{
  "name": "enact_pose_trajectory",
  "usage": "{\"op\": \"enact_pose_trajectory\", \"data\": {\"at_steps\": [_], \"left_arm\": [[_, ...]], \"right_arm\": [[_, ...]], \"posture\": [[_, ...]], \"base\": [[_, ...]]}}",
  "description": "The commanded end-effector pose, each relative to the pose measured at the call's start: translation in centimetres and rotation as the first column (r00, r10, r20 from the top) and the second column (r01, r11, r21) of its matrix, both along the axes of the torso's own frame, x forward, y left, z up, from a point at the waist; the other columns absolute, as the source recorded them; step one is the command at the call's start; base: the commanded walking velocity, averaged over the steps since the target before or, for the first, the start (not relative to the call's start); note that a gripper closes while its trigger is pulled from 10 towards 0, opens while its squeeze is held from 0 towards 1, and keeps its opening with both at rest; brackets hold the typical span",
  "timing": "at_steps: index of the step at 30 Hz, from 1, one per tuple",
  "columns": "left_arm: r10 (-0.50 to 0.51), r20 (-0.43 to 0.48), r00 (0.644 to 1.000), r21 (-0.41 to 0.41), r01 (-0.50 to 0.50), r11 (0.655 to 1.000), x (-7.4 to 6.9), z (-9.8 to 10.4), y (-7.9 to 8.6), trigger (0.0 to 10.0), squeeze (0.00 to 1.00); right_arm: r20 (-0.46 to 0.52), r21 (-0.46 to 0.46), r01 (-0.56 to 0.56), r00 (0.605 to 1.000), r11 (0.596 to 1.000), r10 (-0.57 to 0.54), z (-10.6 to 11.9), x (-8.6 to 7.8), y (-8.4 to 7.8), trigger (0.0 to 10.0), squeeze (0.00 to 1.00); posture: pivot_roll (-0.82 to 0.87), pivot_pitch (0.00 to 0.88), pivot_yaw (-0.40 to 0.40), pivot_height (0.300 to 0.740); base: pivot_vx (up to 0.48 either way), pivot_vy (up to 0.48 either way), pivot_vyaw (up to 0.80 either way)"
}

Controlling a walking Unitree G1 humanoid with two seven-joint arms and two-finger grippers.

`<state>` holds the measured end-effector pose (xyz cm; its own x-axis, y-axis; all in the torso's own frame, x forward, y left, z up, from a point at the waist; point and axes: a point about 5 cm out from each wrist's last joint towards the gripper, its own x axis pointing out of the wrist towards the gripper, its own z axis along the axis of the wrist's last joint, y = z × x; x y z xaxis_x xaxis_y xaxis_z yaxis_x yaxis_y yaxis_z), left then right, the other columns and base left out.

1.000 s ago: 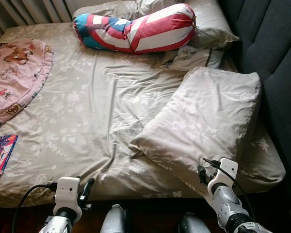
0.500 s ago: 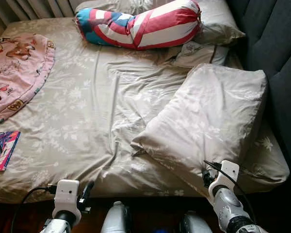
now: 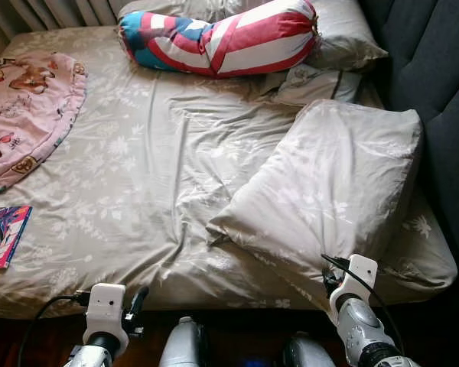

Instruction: Clean up the room

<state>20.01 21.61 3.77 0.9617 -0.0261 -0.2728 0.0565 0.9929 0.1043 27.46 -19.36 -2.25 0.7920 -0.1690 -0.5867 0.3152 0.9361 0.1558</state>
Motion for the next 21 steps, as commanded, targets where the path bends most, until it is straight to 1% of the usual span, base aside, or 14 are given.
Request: {"op": "enact_pose_trajectory", "data": {"at_steps": [1,8,17,20,21], "left_arm": [[0.003,-0.042,0.999,0.018,-0.002,1.000,-0.6,-0.8,0.5,10.0,0.00],[0.000,-0.036,0.999,0.016,0.000,1.000,0.0,-0.8,0.3,10.0,0.00],[-0.006,-0.027,1.000,0.005,0.006,1.000,1.1,-1.0,-0.3,10.0,0.00],[-0.005,-0.027,1.000,0.004,0.005,1.000,1.3,-1.1,-0.3,10.0,0.00],[-0.004,-0.027,1.000,0.003,0.004,1.000,1.6,-1.2,-0.4,10.0,0.00]], "right_arm": [[-0.108,0.021,-0.005,0.994,1.000,0.007,-1.9,-2.1,0.6,0.0,0.00],[-0.103,0.016,-0.009,0.995,1.000,0.010,-1.8,-2.0,0.4,0.0,0.00],[-0.100,0.017,0.014,0.995,1.000,-0.012,-2.2,-2.8,-0.1,0.0,0.00],[-0.099,0.019,0.017,0.995,1.000,-0.015,-2.3,-2.9,-0.1,0.0,0.00],[-0.094,0.026,0.020,0.995,0.999,-0.017,-2.3,-3.0,-0.1,0.0,0.00]], "posture": [[0.05,0.263,0.075,0.663],[0.04,0.245,0.072,0.663],[0.02,0.219,0.063,0.663],[0.02,0.212,0.062,0.663],[0.01,0.203,0.059,0.663]], "base": [[0.000,0.000,0.00],[0.000,0.000,0.00],[0.000,0.000,0.00],[0.000,0.000,0.00],[0.000,0.000,0.00]]}}
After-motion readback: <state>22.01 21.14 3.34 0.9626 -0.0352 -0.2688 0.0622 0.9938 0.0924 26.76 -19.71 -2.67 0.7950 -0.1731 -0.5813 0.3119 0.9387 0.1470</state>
